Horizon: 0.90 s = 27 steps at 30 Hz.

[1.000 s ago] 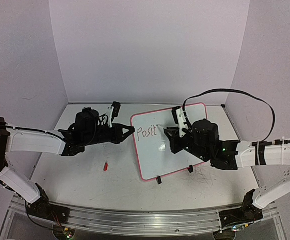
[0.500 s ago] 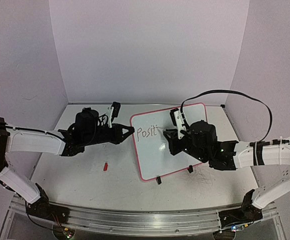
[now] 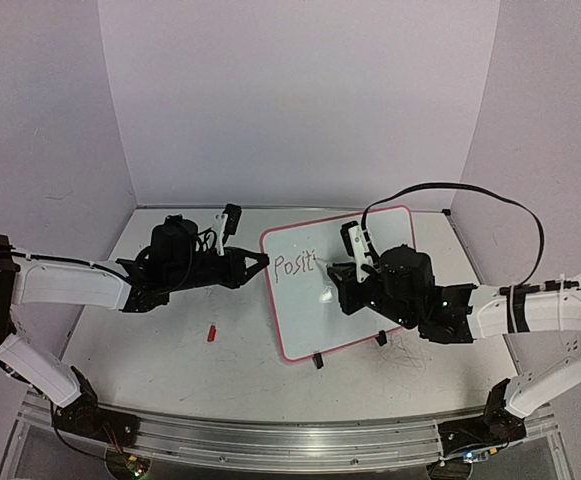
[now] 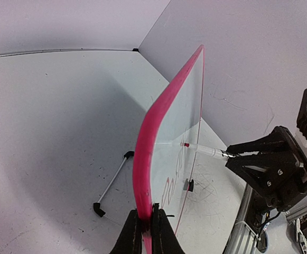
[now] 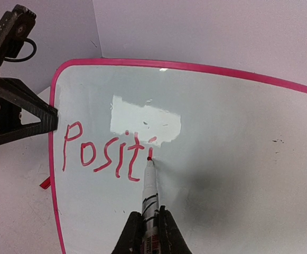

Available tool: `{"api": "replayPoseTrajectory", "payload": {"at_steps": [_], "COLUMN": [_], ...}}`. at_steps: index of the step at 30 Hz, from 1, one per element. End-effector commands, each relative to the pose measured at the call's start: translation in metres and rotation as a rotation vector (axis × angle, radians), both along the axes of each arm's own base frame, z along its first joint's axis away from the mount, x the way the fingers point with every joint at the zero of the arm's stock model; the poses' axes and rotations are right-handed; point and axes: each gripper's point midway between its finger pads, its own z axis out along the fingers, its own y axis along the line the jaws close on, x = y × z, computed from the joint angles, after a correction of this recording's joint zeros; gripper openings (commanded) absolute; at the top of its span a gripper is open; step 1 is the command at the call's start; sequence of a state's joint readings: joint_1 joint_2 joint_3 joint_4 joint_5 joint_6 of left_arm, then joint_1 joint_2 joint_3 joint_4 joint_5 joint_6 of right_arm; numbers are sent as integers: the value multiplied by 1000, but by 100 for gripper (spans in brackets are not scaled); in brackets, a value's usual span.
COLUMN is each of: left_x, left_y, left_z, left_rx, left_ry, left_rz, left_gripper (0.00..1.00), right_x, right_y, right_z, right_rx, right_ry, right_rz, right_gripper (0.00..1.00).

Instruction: Write a sentence on the whiteboard

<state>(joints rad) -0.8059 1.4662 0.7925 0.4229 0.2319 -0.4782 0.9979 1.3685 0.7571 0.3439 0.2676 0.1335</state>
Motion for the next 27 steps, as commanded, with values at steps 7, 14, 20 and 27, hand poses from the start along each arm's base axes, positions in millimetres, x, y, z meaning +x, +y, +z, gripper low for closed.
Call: {"api": "replayPoseTrajectory", "payload": {"at_steps": [7,14,20,27], "left_x": [6,7,7,7], "left_y": [2,1,2,2], "left_z": [25,25,24,23], "left_rx": [-10,-9,-7,-7], "left_ry": [-74,-74,-71,-69], "left_rz": [19,17,18,19], "left_gripper": [0,0,0,0], "right_x": [-9,-13,-14,-1], "right_y": [-8,-9,-6,-7], "right_z": [-18,-20,3,30], "right_rx": [-12,-8,32,37], "right_ry": [46,53,11,-69], "right_rz": [-14,-14,5,1], "right_gripper": [0,0,0,0]}}
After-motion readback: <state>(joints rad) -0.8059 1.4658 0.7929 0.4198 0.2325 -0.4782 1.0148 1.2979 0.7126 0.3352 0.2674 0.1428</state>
